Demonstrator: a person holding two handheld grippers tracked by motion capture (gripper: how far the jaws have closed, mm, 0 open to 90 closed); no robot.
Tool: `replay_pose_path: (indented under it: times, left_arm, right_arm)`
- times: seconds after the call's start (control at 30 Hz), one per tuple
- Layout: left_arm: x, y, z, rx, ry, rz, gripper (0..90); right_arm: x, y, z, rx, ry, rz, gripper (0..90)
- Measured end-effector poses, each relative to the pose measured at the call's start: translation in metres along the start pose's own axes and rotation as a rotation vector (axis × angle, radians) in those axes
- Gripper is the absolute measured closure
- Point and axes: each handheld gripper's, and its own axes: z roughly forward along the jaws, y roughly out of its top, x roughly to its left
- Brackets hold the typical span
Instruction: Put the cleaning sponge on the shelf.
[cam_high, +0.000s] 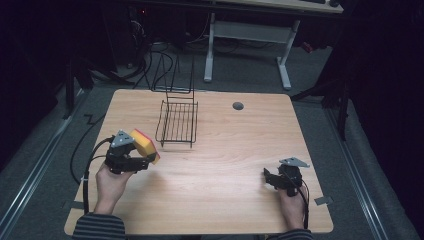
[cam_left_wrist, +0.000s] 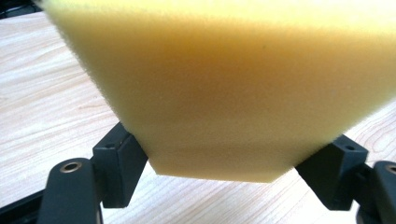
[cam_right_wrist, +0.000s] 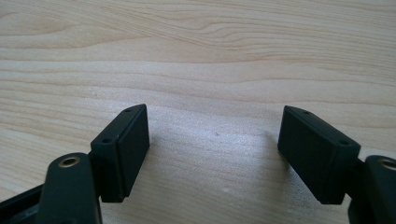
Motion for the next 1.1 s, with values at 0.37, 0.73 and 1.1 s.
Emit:
replay_pose_path:
  times: [0.37, 0.73, 1.1]
  left_arm:
    - [-0.007, 0.021, 0.009, 0.008, -0.007, 0.038, 24.6]
    - [-0.015, 0.043, 0.022, 0.023, 0.012, 0.092, 24.6]
    - [-0.021, 0.059, 0.041, 0.039, 0.019, 0.110, 24.5]
  right_arm:
    - [0.000, 0.000, 0.000, 0.000, 0.000, 0.000, 25.1]
    - [0.000, 0.000, 0.000, 0.002, 0.002, 0.002, 24.8]
    - [0.000, 0.000, 0.000, 0.003, 0.002, 0.001, 24.6]
